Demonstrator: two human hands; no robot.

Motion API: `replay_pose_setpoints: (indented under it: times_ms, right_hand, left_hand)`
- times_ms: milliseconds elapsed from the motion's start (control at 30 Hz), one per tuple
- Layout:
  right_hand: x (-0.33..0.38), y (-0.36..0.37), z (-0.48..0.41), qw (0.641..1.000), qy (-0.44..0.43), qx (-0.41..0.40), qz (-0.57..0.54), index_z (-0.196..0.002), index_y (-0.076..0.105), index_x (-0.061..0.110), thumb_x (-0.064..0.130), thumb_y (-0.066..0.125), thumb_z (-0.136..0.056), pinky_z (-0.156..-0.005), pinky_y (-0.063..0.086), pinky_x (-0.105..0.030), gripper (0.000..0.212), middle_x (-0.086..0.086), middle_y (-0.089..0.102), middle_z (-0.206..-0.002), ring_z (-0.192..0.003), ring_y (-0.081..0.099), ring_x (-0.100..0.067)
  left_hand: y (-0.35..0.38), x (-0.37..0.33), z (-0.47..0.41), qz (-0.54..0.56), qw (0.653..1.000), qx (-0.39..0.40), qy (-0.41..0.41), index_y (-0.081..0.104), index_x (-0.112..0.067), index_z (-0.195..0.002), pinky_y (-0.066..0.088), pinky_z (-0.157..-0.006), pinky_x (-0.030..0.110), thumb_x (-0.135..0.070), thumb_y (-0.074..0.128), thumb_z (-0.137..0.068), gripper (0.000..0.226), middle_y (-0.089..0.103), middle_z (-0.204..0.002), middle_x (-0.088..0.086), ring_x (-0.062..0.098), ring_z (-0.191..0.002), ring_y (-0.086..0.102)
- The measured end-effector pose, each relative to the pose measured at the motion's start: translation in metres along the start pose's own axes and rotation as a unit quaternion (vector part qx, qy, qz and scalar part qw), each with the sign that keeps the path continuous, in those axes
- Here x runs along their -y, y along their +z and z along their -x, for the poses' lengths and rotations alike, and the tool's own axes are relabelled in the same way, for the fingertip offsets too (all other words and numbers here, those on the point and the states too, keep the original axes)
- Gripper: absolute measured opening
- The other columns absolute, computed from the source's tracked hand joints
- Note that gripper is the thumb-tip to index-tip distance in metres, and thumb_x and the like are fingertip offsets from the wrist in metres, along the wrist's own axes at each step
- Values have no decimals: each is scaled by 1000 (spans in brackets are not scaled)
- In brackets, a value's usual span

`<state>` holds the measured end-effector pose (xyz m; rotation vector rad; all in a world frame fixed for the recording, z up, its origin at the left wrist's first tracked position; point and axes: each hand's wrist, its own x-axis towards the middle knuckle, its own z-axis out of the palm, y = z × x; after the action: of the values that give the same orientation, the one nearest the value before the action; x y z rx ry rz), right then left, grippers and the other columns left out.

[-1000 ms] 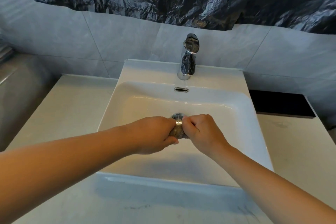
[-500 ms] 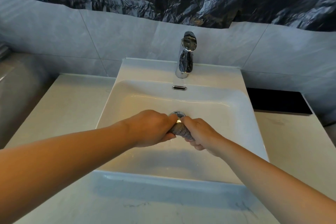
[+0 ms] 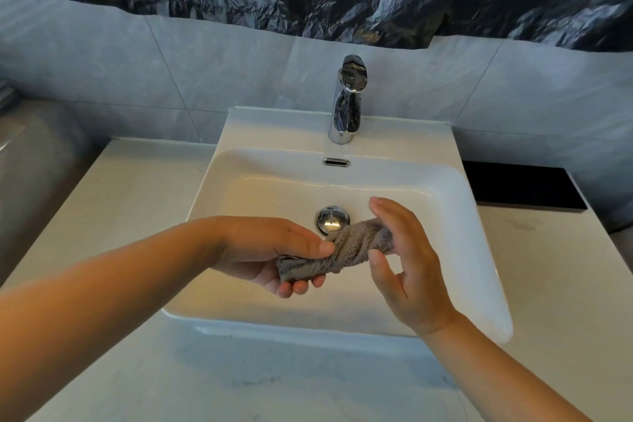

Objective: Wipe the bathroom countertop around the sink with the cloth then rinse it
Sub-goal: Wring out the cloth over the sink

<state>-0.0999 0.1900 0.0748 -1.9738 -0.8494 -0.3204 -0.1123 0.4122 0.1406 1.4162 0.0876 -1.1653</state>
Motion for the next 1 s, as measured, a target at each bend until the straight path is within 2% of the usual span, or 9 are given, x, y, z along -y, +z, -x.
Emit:
replay_pose_setpoints:
  times_ms: [167, 267, 367, 433, 533, 667, 867, 933, 1000]
  right_hand:
    - [1, 9, -16, 997, -52, -53, -15, -103, 66, 5, 26, 45, -92, -63, 48, -18, 31, -3, 65, -88, -77, 58, -5]
    - [-7, 8, -22, 998, -33, -49, 35, -78, 71, 9, 27, 44, -90, -52, 46, -23, 35, -1, 66, -67, -59, 57, -11]
    - [-8, 11, -28, 997, 17, 32, 61, -54, 56, 27, 34, 38, -90, -44, 39, -26, 41, 5, 52, -49, -47, 48, -12]
    - [-5, 16, -33, 988, 110, 96, 50, -48, 48, 28, 42, 33, -90, -44, 33, -25, 46, 1, 51, -47, -48, 47, -16]
    - [-5, 26, -37, 958, 232, 167, 30, -53, 55, 11, 41, 31, -85, -49, 37, -35, 50, -6, 55, -51, -51, 48, -23]
    - [-4, 26, -41, 871, 401, 263, -113, -51, 47, 13, 30, 35, -88, -49, 29, -25, 42, 5, 41, -40, -40, 35, -12]
    - [-7, 14, -41, 719, 535, 380, -230, -55, 40, 16, 34, 28, -90, -39, 15, -19, 41, 4, 30, -49, -43, 17, -11]
    - [-9, 10, -42, 709, 543, 382, -236, -59, 42, 15, 35, 29, -90, -38, 15, -20, 39, 3, 30, -50, -43, 17, -11]
    - [-11, 8, -43, 753, 513, 360, -200, -65, 48, 12, 34, 33, -92, -39, 20, -20, 38, 0, 38, -52, -42, 24, -12]
  left_hand:
    - [7, -11, 4, -42, 996, 61, -50, 56, -5, -111, 41, -53, 17, -28, 62, -87, 34, 53, -77, 1, 11, -63, 47]
    - [20, -20, 6, -198, 979, -38, -40, 55, -8, -90, 36, -47, 17, -32, 73, -80, 31, 47, -63, -1, 12, -55, 42]
    - [25, -19, -2, -436, 878, -197, -13, 52, -20, -74, 39, -51, 23, -49, 71, -77, 35, 52, -64, -2, 13, -56, 48]
    - [23, -14, -9, -542, 802, -249, 10, 46, -24, -74, 36, -56, 27, -52, 64, -81, 34, 49, -68, -5, 13, -63, 48]
    - [14, -7, -15, -649, 709, -270, 46, 45, -21, -91, 33, -62, 28, -51, 53, -89, 31, 41, -69, -10, 17, -70, 45]
    - [6, 4, -21, -727, 630, -259, 92, 48, -17, -105, 31, -63, 28, -48, 43, -95, 33, 58, -88, 0, 17, -70, 44]
    - [7, 5, -27, -726, 620, -259, 148, 52, -15, -105, 29, -61, 28, -45, 42, -96, 33, 63, -92, 5, 18, -65, 42]
    - [7, 5, -30, -717, 632, -262, 131, 51, -15, -106, 30, -62, 26, -45, 44, -95, 32, 62, -92, 4, 17, -68, 45]
    - [11, 4, -33, -681, 673, -270, 98, 50, -16, -106, 32, -62, 26, -48, 49, -92, 36, 60, -91, 2, 19, -75, 54]
